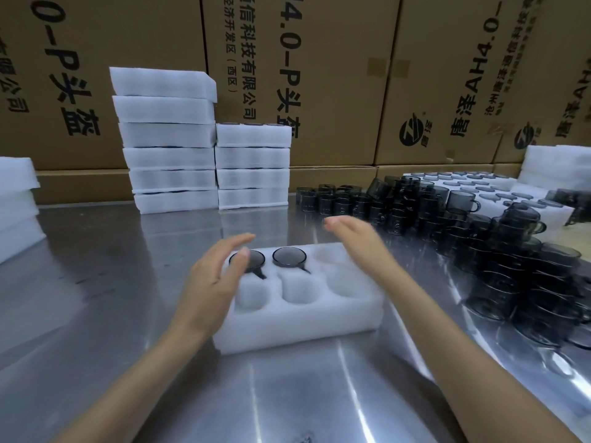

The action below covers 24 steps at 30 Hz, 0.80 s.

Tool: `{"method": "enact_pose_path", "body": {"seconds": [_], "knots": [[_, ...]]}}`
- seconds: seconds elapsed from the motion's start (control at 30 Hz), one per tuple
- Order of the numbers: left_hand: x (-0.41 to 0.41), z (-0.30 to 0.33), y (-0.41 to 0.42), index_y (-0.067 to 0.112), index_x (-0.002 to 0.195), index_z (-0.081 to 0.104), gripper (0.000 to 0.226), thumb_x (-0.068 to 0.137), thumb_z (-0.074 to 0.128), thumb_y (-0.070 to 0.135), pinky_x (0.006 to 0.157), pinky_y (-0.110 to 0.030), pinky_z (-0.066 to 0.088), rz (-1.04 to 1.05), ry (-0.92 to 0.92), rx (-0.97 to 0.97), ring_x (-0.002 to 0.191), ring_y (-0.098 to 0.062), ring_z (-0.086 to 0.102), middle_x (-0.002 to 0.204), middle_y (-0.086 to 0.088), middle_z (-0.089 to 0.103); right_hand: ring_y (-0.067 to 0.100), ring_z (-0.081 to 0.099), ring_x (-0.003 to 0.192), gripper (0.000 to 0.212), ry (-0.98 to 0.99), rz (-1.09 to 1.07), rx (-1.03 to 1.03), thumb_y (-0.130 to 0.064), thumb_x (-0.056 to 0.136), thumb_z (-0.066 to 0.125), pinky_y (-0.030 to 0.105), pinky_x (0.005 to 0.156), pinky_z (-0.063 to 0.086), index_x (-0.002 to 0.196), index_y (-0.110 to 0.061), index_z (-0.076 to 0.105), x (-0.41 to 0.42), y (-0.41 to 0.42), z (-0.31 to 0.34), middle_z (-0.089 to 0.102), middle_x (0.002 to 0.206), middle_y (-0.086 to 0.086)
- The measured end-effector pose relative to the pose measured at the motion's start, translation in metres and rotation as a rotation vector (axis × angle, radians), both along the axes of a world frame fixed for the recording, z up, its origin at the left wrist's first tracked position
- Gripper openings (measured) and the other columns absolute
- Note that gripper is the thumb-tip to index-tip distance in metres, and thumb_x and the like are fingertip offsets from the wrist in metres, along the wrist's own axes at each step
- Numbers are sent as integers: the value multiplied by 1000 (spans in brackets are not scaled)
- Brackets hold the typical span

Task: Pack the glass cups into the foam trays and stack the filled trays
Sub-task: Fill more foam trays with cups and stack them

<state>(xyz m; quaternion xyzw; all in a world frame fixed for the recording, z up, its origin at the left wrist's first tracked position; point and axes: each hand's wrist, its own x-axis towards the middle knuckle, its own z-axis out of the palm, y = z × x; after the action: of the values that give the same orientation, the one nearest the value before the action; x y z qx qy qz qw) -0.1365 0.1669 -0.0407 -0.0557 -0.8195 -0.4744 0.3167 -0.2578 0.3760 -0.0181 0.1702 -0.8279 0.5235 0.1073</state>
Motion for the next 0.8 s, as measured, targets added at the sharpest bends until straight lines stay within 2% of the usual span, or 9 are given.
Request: {"method": "enact_pose_path", "body": {"seconds": [0.03, 0.1, 0.2, 0.27, 0.37, 0.43, 0.5, 0.63, 0.8], "knots": [[1, -5, -6, 38, 111, 60, 31, 86, 42, 42, 85, 0, 32, -2, -5, 85, 108, 13, 50, 115, 26, 59, 18, 59, 105, 24, -25, -75, -89, -31, 94, 48, 35, 91, 44, 101, -18, 67, -11, 9, -4, 68, 111, 1], [-2, -16, -18, 31, 117, 59, 28, 93, 45, 39, 94, -7, 33, 20, -62, 193, 118, 3, 49, 124, 17, 58, 19, 57, 103, 27, -83, -258, -169, -24, 95, 46, 34, 88, 44, 115, -17, 62, -31, 31, -19, 63, 119, 2], [-12, -26, -31, 32, 123, 57, 33, 99, 37, 42, 112, -33, 28, 90, -215, 352, 126, -8, 44, 134, 11, 52, 21, 51, 117, 38, -125, -508, -205, -21, 95, 44, 36, 100, 39, 133, -17, 49, -56, 58, -44, 55, 132, 2], [-16, -28, -33, 35, 120, 60, 38, 92, 40, 53, 112, -42, 29, 80, -285, 408, 124, -10, 48, 131, 10, 56, 19, 50, 117, 39, -69, -583, -246, -19, 94, 44, 38, 102, 39, 134, -18, 46, -71, 66, -47, 52, 135, 0], [-16, -29, -30, 39, 108, 66, 46, 75, 44, 63, 104, -45, 40, 6, -292, 442, 114, -12, 57, 116, 14, 65, 17, 51, 106, 42, 15, -652, -216, -17, 93, 44, 33, 88, 40, 135, -19, 44, -92, 73, -46, 45, 139, -2], [-19, -32, -31, 42, 107, 65, 50, 69, 47, 68, 103, -46, 41, -10, -284, 459, 114, -11, 57, 115, 17, 65, 19, 56, 96, 42, 60, -682, -148, -17, 93, 43, 32, 74, 40, 135, -20, 43, -106, 78, -46, 37, 142, -4], [-23, -36, -36, 44, 110, 63, 53, 65, 51, 69, 106, -46, 38, -6, -278, 467, 116, -11, 56, 118, 18, 64, 23, 56, 97, 43, 129, -706, -41, -15, 92, 44, 33, 69, 40, 135, -21, 42, -121, 82, -41, 32, 144, -5], [-34, -43, -41, 46, 108, 64, 53, 61, 57, 68, 99, -45, 44, -14, -265, 509, 108, -12, 61, 112, 15, 67, 28, 51, 112, 45, 175, -770, 180, -14, 94, 45, 38, 75, 42, 139, -16, 37, -149, 88, -10, 27, 147, -1], [-38, -46, -45, 44, 112, 62, 55, 62, 58, 68, 82, -40, 48, -39, -251, 506, 97, -7, 66, 108, 14, 69, 43, 51, 112, 48, -31, -789, 450, -25, 98, 48, 43, 77, 41, 136, 0, 32, -169, 98, 0, 32, 141, 17]]}}
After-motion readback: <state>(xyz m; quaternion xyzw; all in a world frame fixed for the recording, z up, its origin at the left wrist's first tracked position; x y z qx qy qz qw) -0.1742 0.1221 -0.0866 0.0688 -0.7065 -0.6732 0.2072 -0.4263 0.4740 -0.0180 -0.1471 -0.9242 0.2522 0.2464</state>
